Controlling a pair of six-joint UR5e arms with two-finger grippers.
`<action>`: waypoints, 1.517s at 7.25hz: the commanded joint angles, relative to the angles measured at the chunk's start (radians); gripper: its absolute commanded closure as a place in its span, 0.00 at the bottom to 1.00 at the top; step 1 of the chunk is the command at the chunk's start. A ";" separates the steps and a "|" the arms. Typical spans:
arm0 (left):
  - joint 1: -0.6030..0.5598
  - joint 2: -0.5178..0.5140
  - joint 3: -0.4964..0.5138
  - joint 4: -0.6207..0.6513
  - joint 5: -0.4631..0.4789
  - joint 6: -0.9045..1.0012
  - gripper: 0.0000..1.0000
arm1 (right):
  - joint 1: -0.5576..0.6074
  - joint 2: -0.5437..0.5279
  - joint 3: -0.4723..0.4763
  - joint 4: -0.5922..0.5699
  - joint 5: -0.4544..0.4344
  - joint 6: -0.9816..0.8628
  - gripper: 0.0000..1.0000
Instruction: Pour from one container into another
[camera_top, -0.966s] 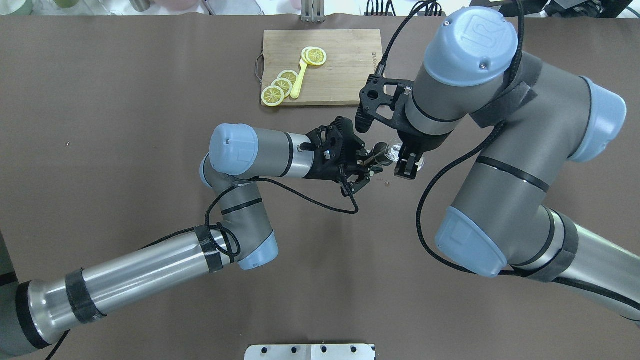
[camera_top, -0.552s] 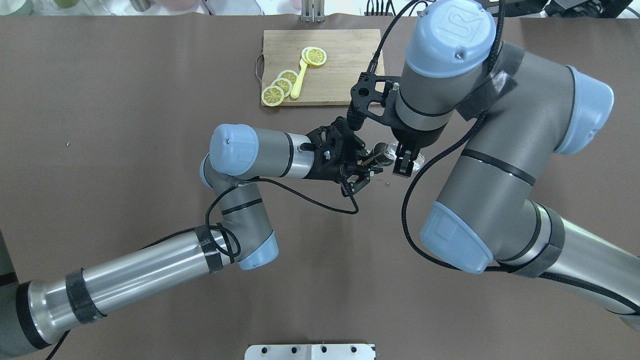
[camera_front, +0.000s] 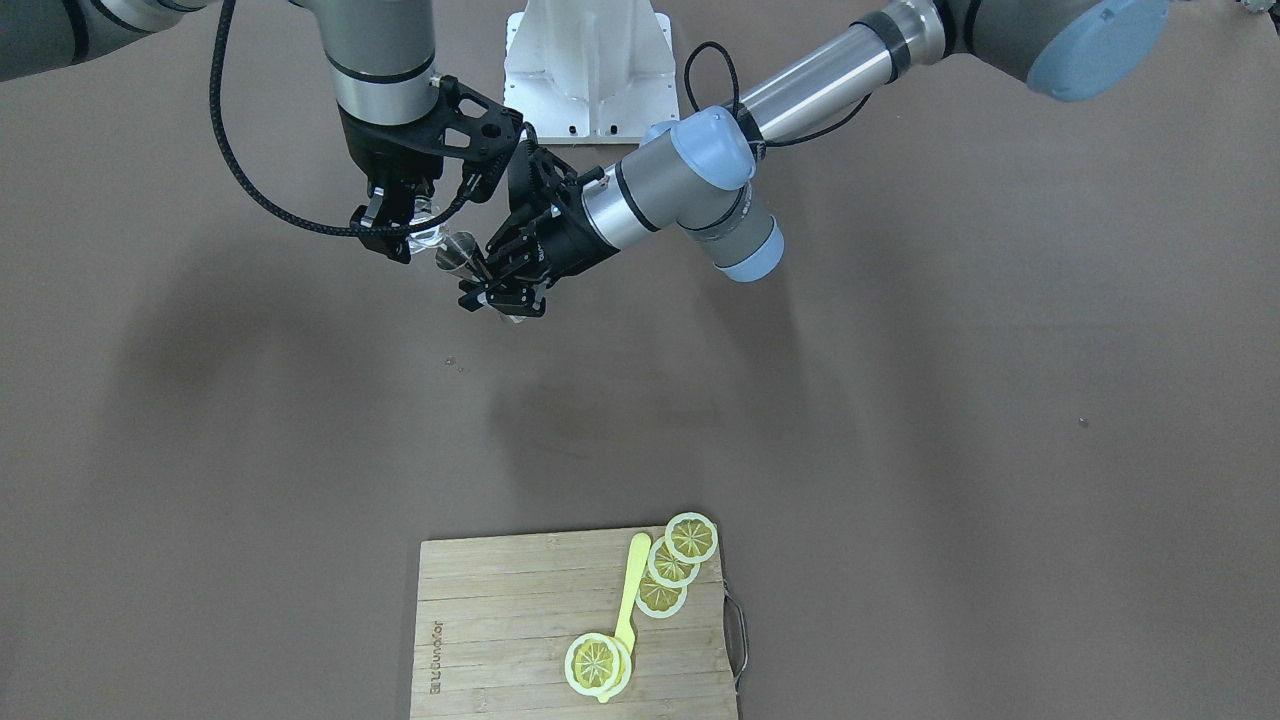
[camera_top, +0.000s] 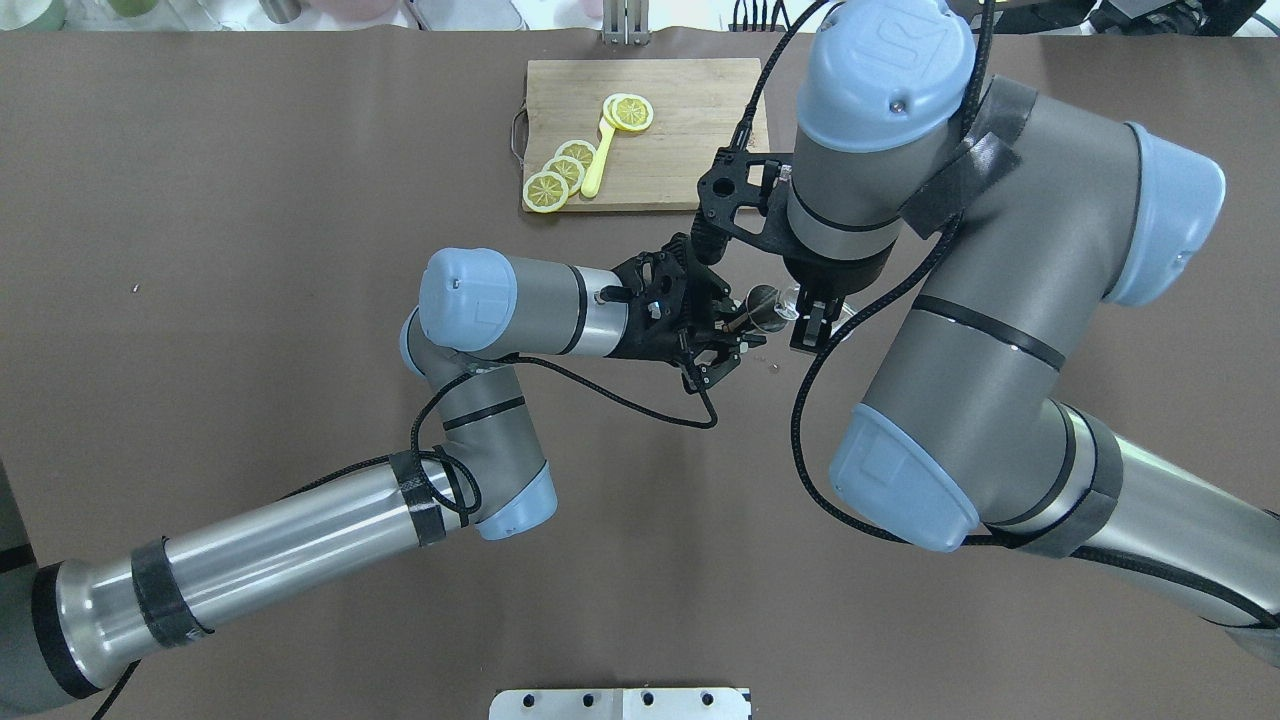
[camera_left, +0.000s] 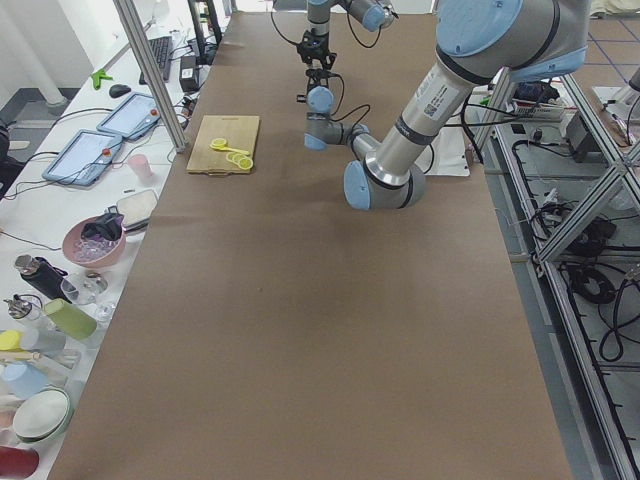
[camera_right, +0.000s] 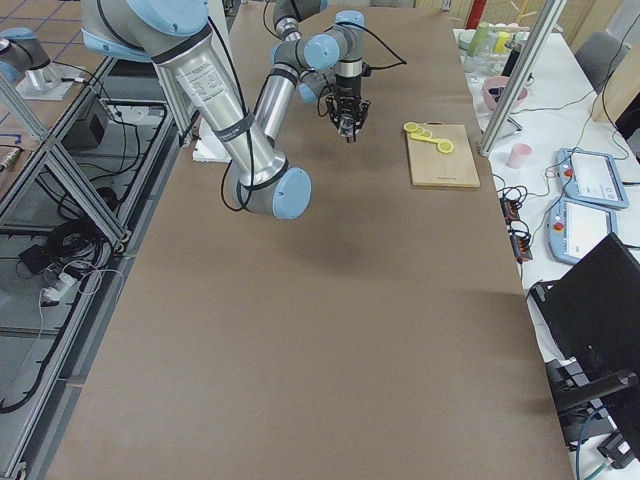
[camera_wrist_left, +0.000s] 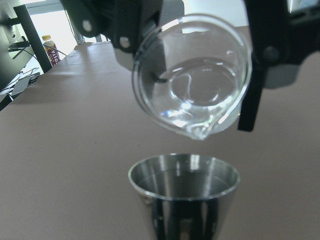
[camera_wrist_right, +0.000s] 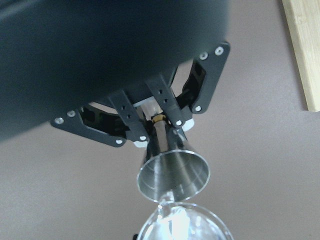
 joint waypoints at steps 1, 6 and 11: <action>0.000 0.000 0.000 0.000 -0.001 0.000 1.00 | -0.007 0.011 -0.005 -0.024 -0.019 -0.025 1.00; 0.000 0.002 0.000 0.000 -0.001 0.000 1.00 | -0.013 0.032 -0.032 -0.026 -0.028 -0.033 1.00; 0.000 0.002 -0.003 -0.002 0.000 0.000 1.00 | -0.002 -0.023 0.042 0.046 -0.025 -0.031 1.00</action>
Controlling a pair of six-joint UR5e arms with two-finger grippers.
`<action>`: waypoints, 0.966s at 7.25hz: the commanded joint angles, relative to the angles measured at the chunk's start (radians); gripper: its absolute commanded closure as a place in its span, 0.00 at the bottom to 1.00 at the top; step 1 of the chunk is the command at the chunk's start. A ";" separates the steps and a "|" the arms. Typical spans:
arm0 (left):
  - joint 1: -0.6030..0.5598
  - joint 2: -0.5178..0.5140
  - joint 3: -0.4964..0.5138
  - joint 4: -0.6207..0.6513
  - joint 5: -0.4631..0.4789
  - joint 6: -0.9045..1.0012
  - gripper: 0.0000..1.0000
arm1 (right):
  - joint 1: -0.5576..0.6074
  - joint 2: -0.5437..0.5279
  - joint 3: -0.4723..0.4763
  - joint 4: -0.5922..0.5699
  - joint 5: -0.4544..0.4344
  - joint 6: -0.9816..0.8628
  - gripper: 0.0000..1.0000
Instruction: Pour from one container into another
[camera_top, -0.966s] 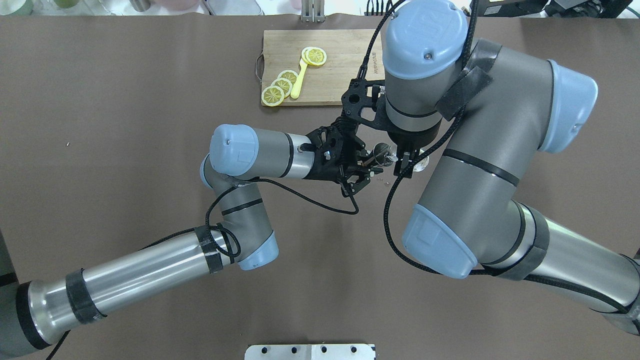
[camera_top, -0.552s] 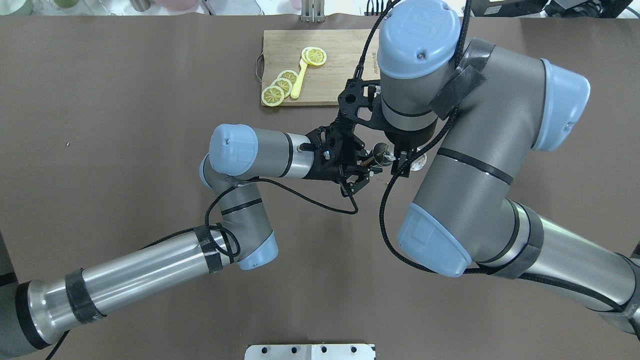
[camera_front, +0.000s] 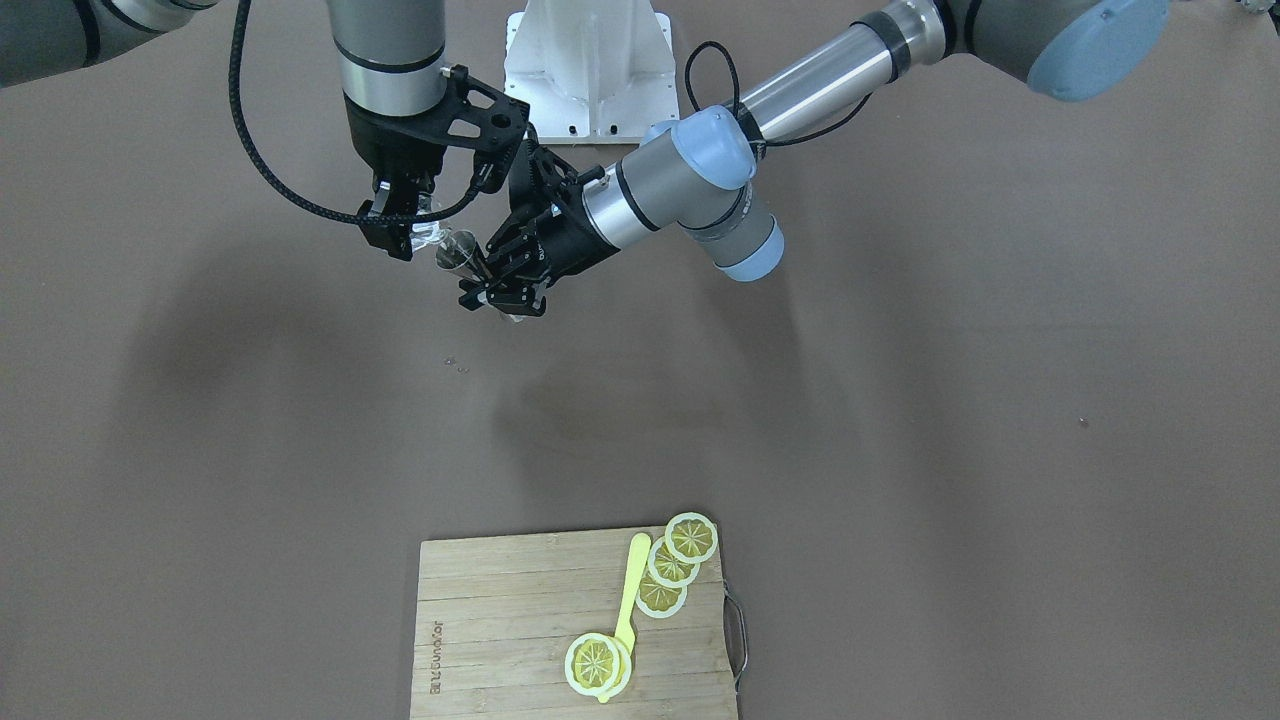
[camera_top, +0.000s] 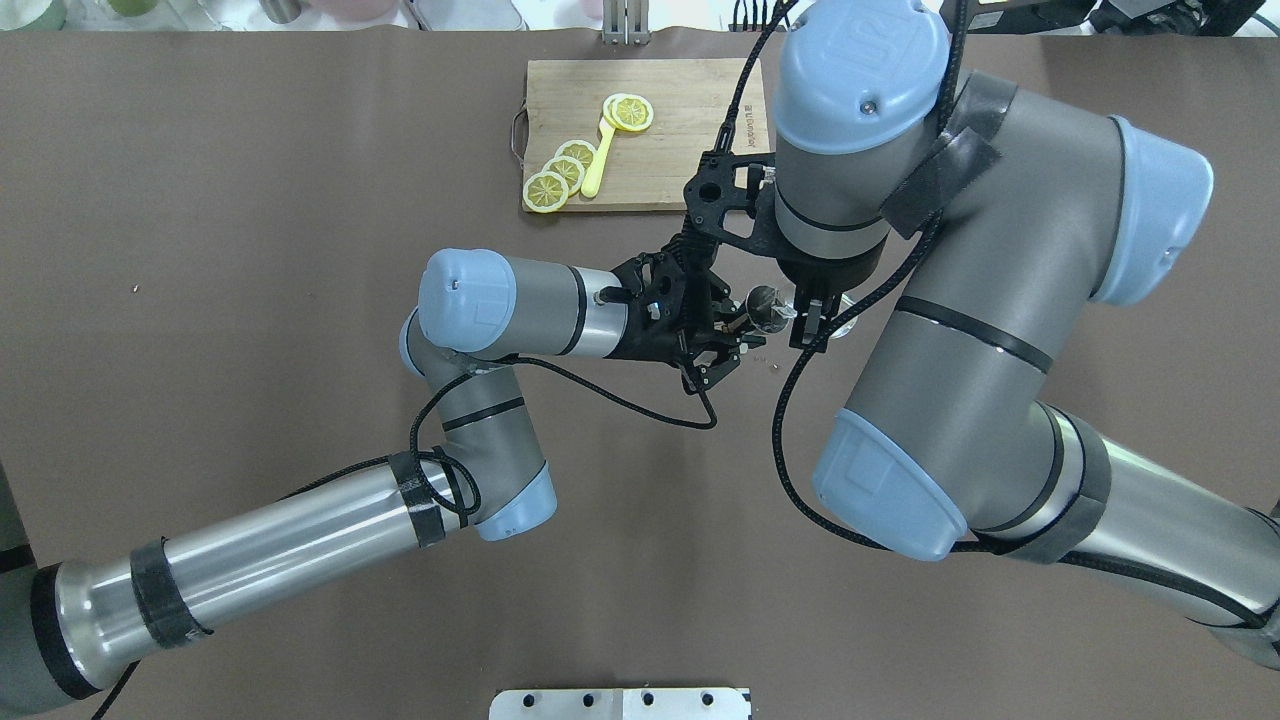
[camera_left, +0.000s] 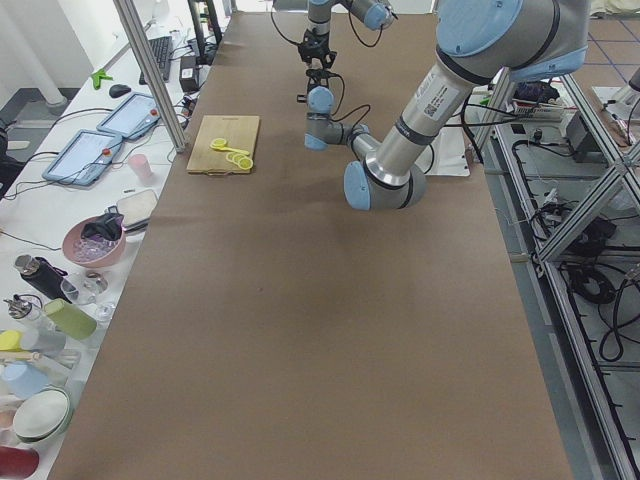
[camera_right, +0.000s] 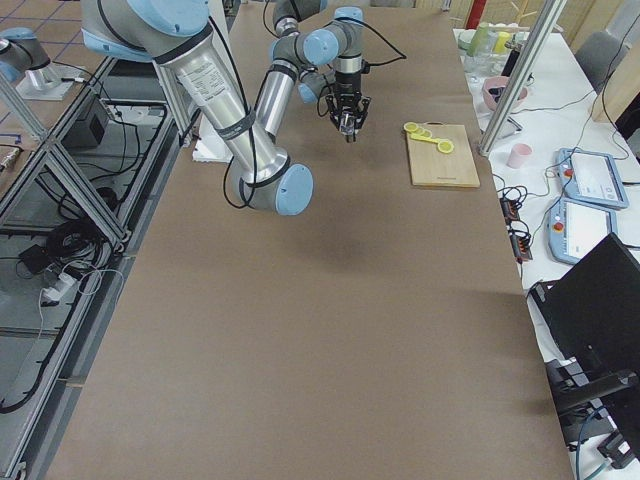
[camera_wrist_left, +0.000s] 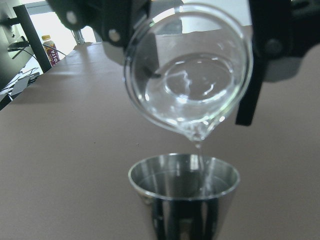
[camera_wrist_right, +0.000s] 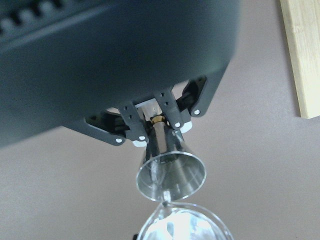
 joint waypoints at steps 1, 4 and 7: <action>0.000 0.000 -0.001 0.000 0.001 0.000 1.00 | 0.003 -0.044 0.030 0.094 0.001 0.009 1.00; 0.002 0.003 -0.011 -0.008 0.001 0.000 1.00 | 0.037 -0.082 0.042 0.195 0.012 0.020 1.00; 0.002 0.035 -0.053 -0.008 0.001 0.000 1.00 | 0.077 -0.209 0.129 0.304 0.015 0.046 1.00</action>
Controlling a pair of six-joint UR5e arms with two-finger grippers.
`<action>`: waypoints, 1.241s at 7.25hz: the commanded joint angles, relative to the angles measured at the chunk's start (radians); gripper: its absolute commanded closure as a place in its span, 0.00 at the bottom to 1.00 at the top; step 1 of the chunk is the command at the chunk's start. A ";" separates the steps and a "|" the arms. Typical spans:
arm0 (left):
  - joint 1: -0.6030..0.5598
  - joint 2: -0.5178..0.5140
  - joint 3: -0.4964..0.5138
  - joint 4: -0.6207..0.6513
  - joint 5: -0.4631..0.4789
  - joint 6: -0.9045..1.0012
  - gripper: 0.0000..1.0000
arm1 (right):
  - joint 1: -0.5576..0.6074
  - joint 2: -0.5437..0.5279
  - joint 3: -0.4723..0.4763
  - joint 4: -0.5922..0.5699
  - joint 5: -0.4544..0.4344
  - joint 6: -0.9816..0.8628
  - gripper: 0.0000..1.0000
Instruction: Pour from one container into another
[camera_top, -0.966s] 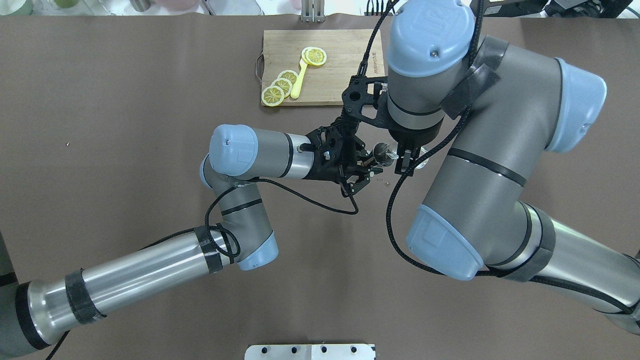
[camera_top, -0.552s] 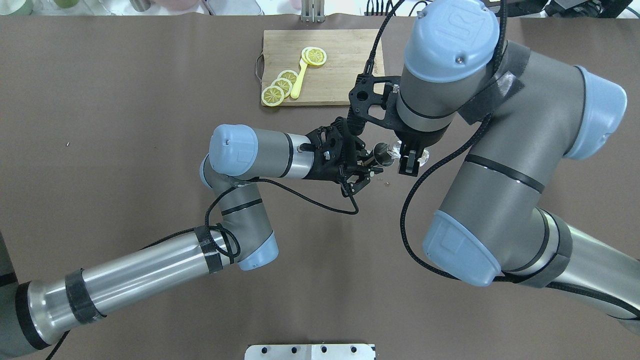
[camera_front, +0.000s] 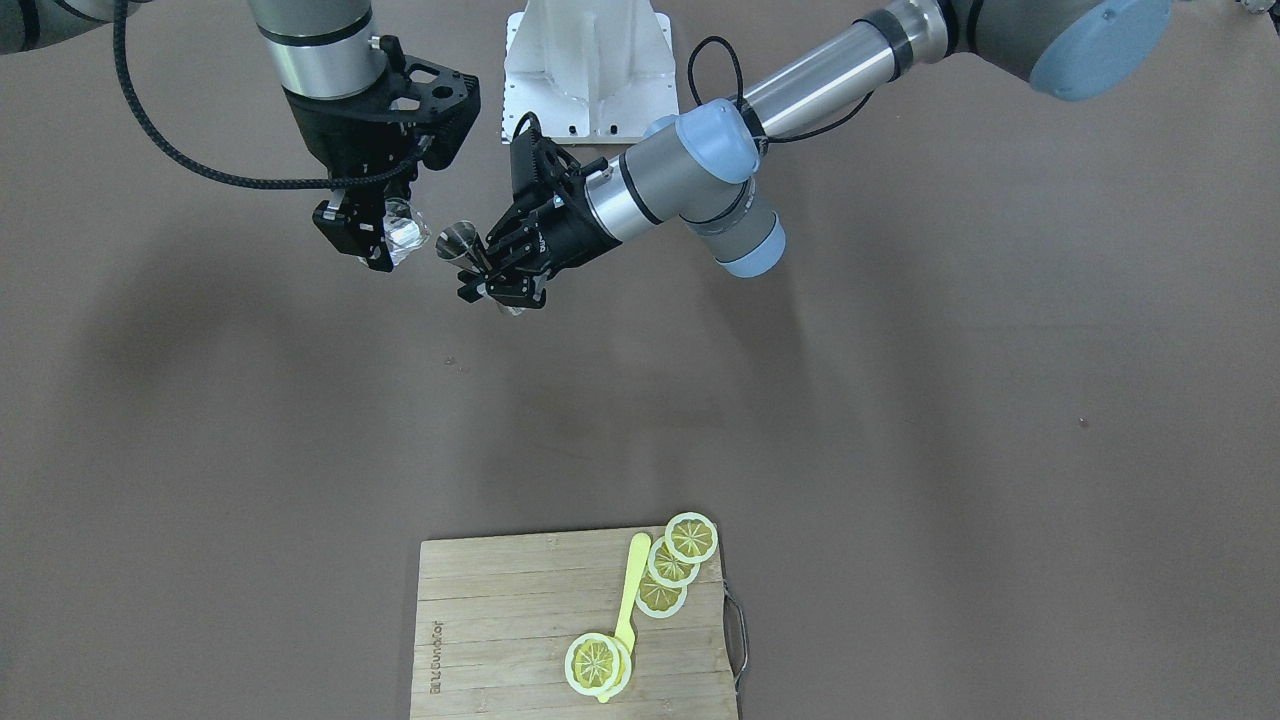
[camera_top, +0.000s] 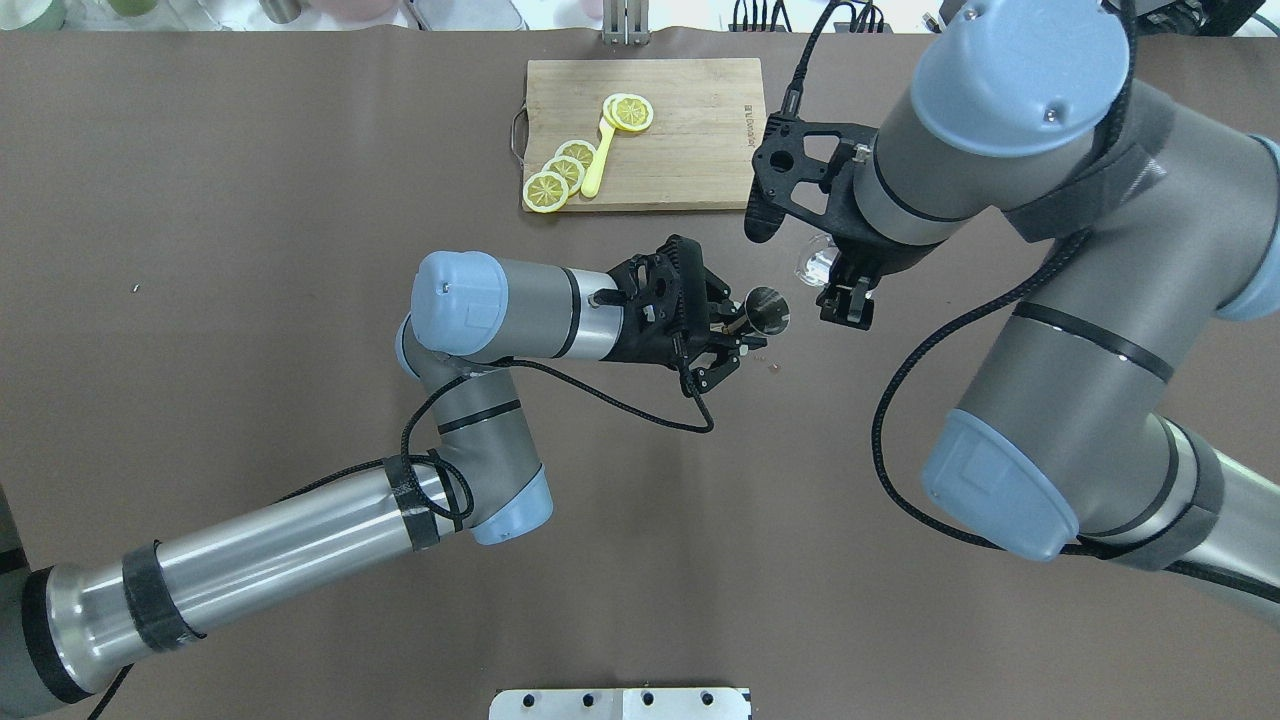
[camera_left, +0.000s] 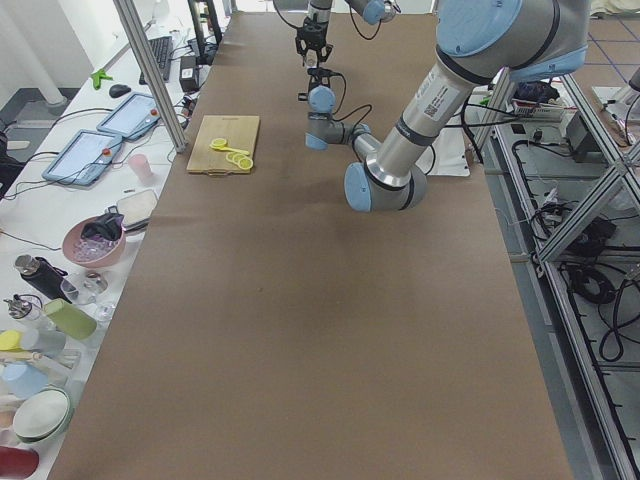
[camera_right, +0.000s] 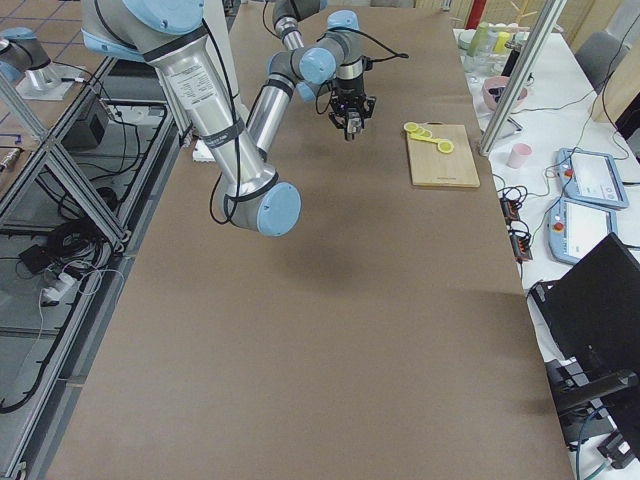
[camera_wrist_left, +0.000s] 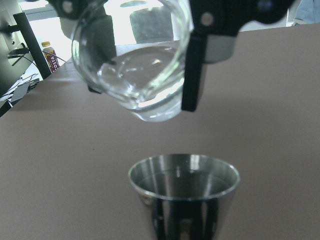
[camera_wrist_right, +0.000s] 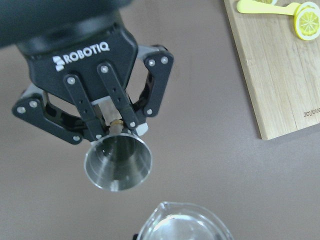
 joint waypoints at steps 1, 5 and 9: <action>-0.002 0.054 -0.058 0.000 0.000 -0.002 1.00 | 0.032 -0.098 0.053 0.084 0.012 0.046 1.00; -0.011 0.195 -0.196 -0.008 0.000 -0.023 1.00 | 0.097 -0.230 -0.026 0.376 0.089 0.207 1.00; -0.044 0.385 -0.356 -0.040 0.000 -0.038 1.00 | 0.135 -0.342 -0.145 0.714 0.115 0.448 1.00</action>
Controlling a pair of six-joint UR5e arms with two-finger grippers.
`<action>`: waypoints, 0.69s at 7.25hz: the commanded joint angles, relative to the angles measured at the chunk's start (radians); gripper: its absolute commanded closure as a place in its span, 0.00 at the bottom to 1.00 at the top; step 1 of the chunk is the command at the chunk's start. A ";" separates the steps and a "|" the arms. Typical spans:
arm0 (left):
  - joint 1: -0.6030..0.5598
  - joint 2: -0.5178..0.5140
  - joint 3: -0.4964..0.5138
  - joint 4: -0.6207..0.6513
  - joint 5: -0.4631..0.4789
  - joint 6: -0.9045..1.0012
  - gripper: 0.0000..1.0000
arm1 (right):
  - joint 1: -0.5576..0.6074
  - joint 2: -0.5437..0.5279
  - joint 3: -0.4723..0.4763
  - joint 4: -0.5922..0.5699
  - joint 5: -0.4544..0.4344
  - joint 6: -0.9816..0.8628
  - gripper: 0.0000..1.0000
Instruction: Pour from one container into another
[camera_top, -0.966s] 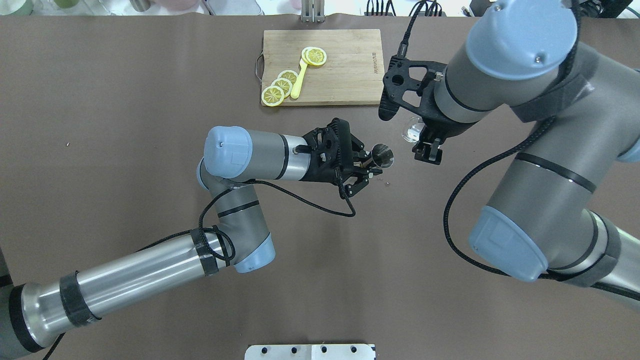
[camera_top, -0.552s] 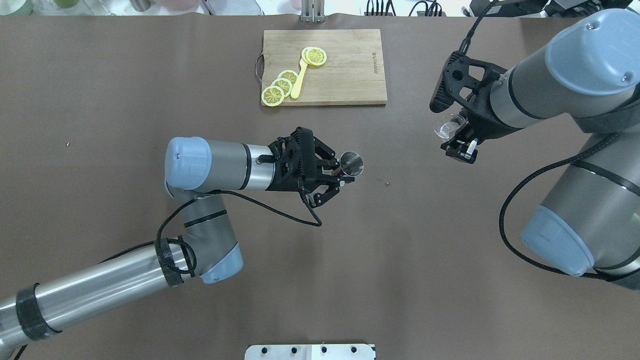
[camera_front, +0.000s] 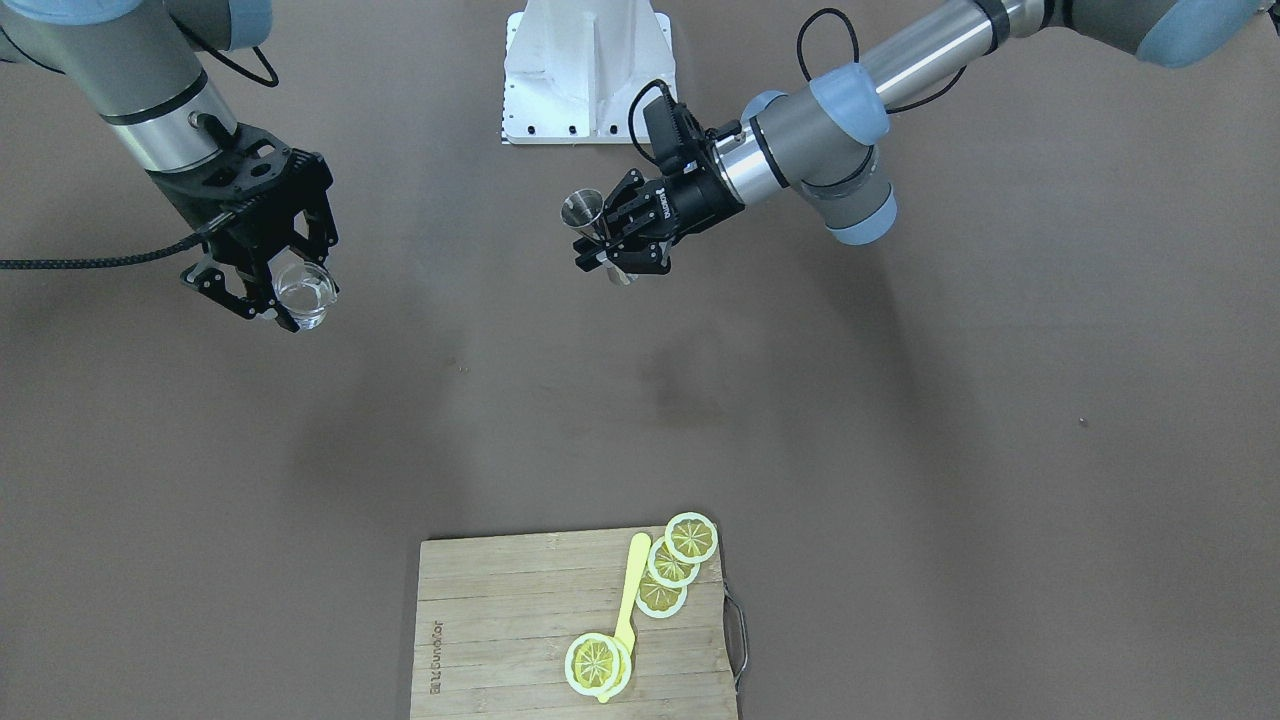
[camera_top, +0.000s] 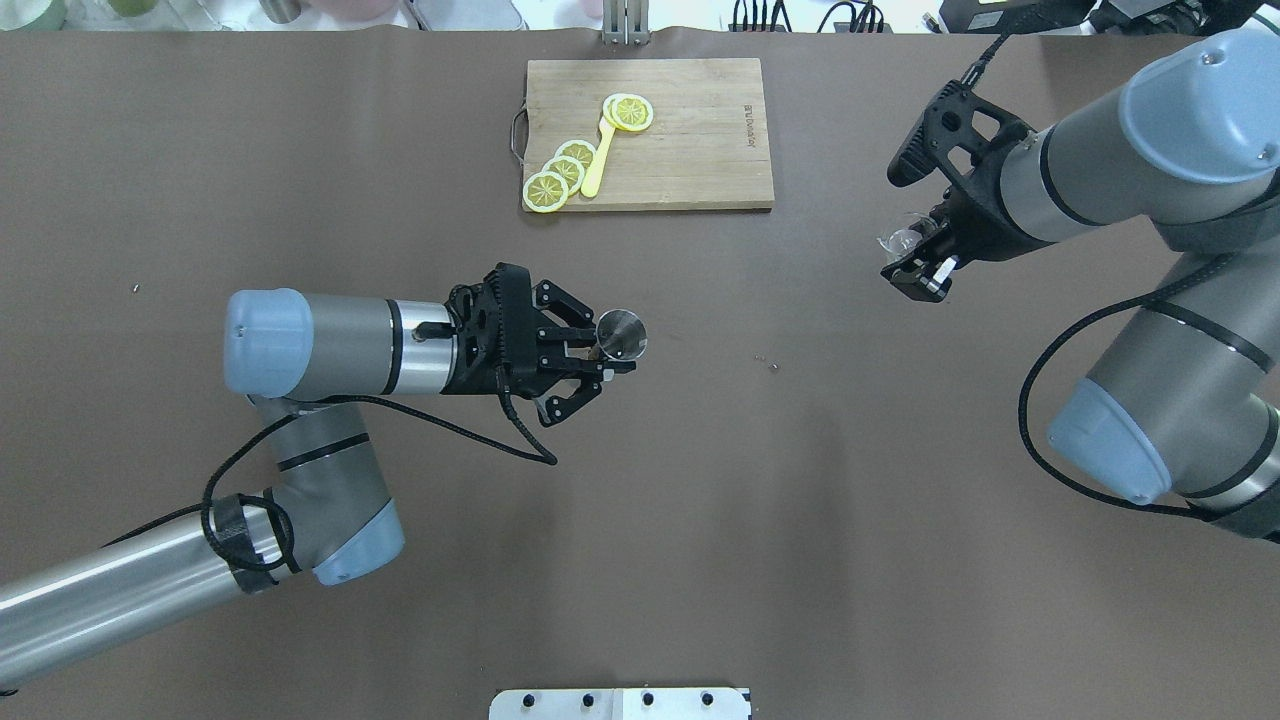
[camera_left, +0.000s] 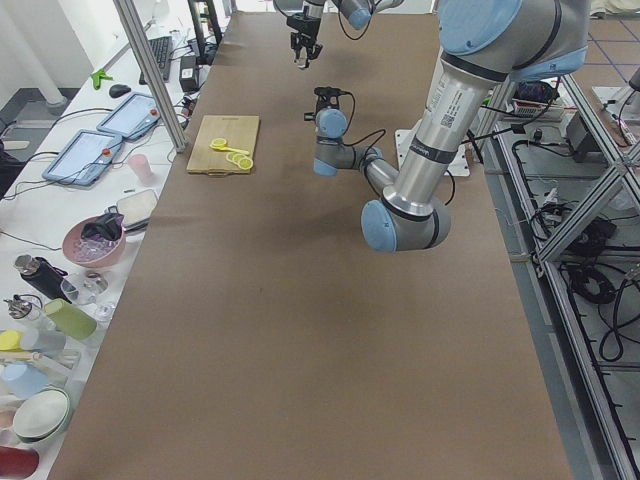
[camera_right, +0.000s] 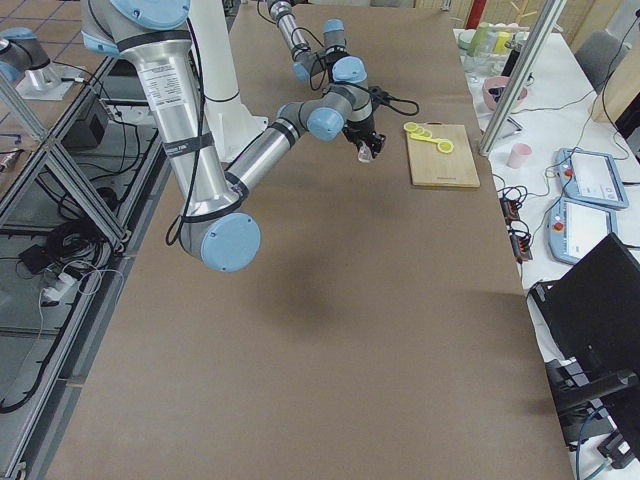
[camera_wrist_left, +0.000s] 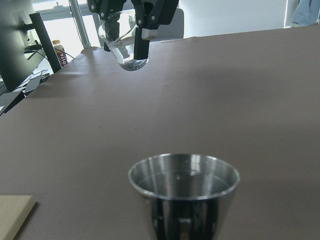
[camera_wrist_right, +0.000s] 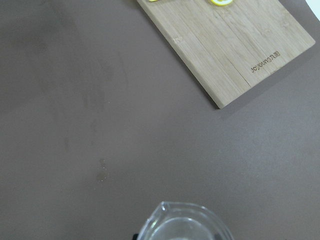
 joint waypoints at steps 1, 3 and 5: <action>-0.025 0.112 -0.070 -0.044 0.000 -0.015 1.00 | 0.047 -0.086 -0.065 0.202 0.001 0.090 1.00; -0.029 0.216 -0.126 -0.100 0.006 -0.046 1.00 | 0.125 -0.120 -0.147 0.326 0.001 0.150 1.00; -0.028 0.337 -0.188 -0.149 0.052 -0.076 1.00 | 0.171 -0.163 -0.167 0.379 -0.007 0.232 1.00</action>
